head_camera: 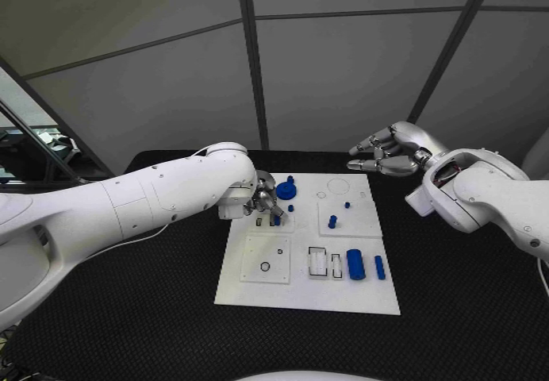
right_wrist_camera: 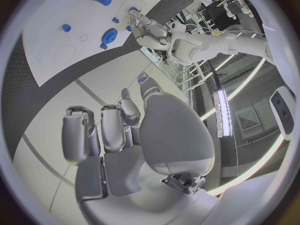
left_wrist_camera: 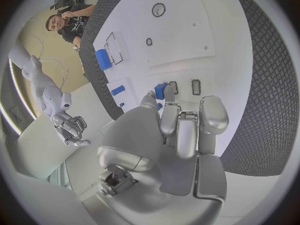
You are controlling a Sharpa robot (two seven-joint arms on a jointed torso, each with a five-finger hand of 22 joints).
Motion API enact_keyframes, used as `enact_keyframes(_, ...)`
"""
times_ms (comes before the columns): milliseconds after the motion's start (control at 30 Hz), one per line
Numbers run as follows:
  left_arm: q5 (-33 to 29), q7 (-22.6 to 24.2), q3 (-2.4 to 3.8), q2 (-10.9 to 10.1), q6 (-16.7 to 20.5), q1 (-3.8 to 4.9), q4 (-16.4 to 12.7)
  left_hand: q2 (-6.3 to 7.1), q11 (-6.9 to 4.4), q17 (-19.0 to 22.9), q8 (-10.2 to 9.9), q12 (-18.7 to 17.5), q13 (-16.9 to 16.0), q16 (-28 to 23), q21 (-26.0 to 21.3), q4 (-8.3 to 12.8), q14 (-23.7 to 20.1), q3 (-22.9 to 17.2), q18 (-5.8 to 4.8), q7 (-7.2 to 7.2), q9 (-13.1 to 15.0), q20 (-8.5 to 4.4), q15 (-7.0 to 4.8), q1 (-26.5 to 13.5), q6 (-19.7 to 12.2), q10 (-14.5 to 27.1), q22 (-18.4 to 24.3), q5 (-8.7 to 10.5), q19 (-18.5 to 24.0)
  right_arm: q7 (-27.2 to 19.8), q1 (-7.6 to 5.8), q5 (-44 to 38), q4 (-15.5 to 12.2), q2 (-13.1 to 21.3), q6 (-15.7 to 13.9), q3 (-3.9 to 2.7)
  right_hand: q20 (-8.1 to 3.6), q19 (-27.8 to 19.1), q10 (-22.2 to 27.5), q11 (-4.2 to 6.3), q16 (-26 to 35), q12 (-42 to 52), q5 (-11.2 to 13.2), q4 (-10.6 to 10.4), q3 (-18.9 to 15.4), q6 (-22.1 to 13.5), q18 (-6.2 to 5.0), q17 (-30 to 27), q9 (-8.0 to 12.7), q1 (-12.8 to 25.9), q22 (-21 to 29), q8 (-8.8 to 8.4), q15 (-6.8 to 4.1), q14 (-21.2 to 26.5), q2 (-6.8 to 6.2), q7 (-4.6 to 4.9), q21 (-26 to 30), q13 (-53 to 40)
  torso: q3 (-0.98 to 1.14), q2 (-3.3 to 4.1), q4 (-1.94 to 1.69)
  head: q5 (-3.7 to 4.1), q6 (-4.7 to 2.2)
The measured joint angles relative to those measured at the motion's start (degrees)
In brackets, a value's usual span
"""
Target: Assemble the parts on the task board
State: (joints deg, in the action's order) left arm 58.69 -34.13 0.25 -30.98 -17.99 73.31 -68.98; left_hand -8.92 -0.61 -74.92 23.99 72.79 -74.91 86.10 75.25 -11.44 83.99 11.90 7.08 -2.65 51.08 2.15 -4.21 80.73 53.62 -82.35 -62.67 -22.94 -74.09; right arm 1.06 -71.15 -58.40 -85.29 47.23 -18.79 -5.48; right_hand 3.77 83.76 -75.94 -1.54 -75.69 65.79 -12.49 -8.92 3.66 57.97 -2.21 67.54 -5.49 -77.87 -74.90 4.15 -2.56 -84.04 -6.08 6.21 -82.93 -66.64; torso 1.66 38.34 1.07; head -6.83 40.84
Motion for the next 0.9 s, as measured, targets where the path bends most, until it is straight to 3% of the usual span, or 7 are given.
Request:
enact_keyframes(300,-0.5,0.2,0.04,-0.1,0.0,0.05,-0.1,1.02,0.01,0.0,-1.4,0.0,0.2,0.2,0.0,2.1,-0.2,-3.8,0.00,0.10,0.8,-0.21,-0.22,2.0,-0.3,0.0,-0.5,-8.34,0.2,0.1,0.00,0.0,0.4,-0.2,0.1,0.00,0.00,0.0,0.0,0.00,0.0,0.0,0.0,0.0,0.0,0.0,0.00,0.0,0.0,0.0,0.0,0.00,0.00,0.0,0.00,0.00,0.0,0.0,0.01,0.00,0.00,-0.01,0.04)
enact_keyframes(400,-1.0,0.3,0.02,-0.3,0.1,0.04,-0.4,2.04,0.01,0.0,-1.8,0.0,0.5,0.3,0.2,1.3,-0.2,-6.3,0.00,0.09,1.5,-0.20,-0.22,3.0,-0.3,0.0,-0.7,-8.35,0.2,0.1,0.00,0.0,0.5,-0.3,0.2,0.00,0.00,0.0,0.0,0.00,0.0,0.0,0.0,0.0,0.0,0.0,0.00,0.0,0.0,0.0,0.0,0.00,0.00,0.0,0.00,0.00,0.0,0.0,0.01,0.00,0.00,-0.02,0.07)
enact_keyframes(467,-1.4,0.4,-0.01,-0.6,0.2,0.00,-0.8,2.48,0.13,0.0,-2.4,0.0,1.8,0.3,0.3,-1.3,-0.2,-9.3,-0.01,0.08,2.8,-0.20,-0.21,3.5,-0.3,-0.1,-1.2,-8.09,0.2,0.1,0.01,0.0,0.6,-0.3,0.2,0.00,0.00,0.0,0.0,0.00,0.0,0.0,0.0,0.0,0.0,0.0,0.00,0.0,0.0,0.0,0.0,0.00,0.00,0.0,0.00,0.00,0.0,0.0,0.01,0.00,0.00,0.03,0.08)
enact_keyframes(500,-1.5,0.4,-0.02,-0.8,0.3,-0.03,-1.0,4.13,0.38,0.0,-2.4,0.0,5.3,0.3,0.3,-3.8,-0.2,-12.2,0.00,0.06,3.9,-0.21,-0.21,2.5,-0.3,-0.4,-1.5,-8.08,0.2,0.1,0.01,0.0,0.6,-0.3,0.2,0.01,0.00,0.0,0.0,0.00,0.0,0.0,0.0,0.0,0.0,0.0,0.00,0.0,0.0,0.0,0.0,0.00,0.00,0.0,0.00,0.00,0.0,0.0,0.01,0.00,0.00,0.04,0.09)
enact_keyframes(600,-2.2,0.6,-0.03,-1.7,0.8,-0.04,-2.0,7.89,0.95,0.0,-2.4,0.0,12.1,0.4,0.3,-4.3,0.0,-19.2,0.00,-0.23,5.6,-0.20,-0.42,-0.1,0.0,-0.1,-1.9,-8.03,0.2,0.1,0.01,0.0,0.7,-0.4,0.3,0.01,0.00,0.0,0.0,0.00,0.0,0.0,0.0,0.0,0.0,0.0,0.00,0.0,0.0,0.0,0.0,0.00,0.00,0.0,0.00,0.00,0.1,0.0,0.01,0.00,0.00,0.10,0.10)
enact_keyframes(700,-2.9,0.8,-0.03,-2.8,1.7,-0.04,-3.3,9.98,1.09,0.0,-2.4,0.0,12.3,0.7,0.6,-3.9,0.1,-23.1,0.00,-0.19,6.9,-0.21,-0.50,-2.4,0.0,0.0,-2.3,-8.03,0.2,0.1,0.01,0.0,0.8,-0.4,0.3,0.01,0.00,0.0,0.0,0.00,0.0,0.0,0.0,0.0,0.0,0.0,0.00,0.0,0.0,0.0,0.0,0.00,0.00,0.0,0.00,0.00,0.2,0.0,0.00,0.00,-0.04,0.16,0.17)
enact_keyframes(900,-3.9,1.2,-0.03,-5.2,4.2,-0.07,-6.1,10.78,1.09,0.0,-2.4,1.1,11.5,0.8,0.9,-2.5,0.2,-26.4,0.00,-0.09,8.5,-0.20,-0.61,-5.6,0.6,0.0,-3.0,-8.02,-0.2,0.1,0.01,0.0,1.1,-0.4,0.4,0.01,0.00,0.0,0.0,0.00,0.0,0.0,0.0,0.0,0.0,0.0,0.00,0.0,0.0,0.0,0.0,0.00,0.00,0.0,0.00,0.00,0.2,0.0,0.01,0.00,-0.09,0.19,0.31)
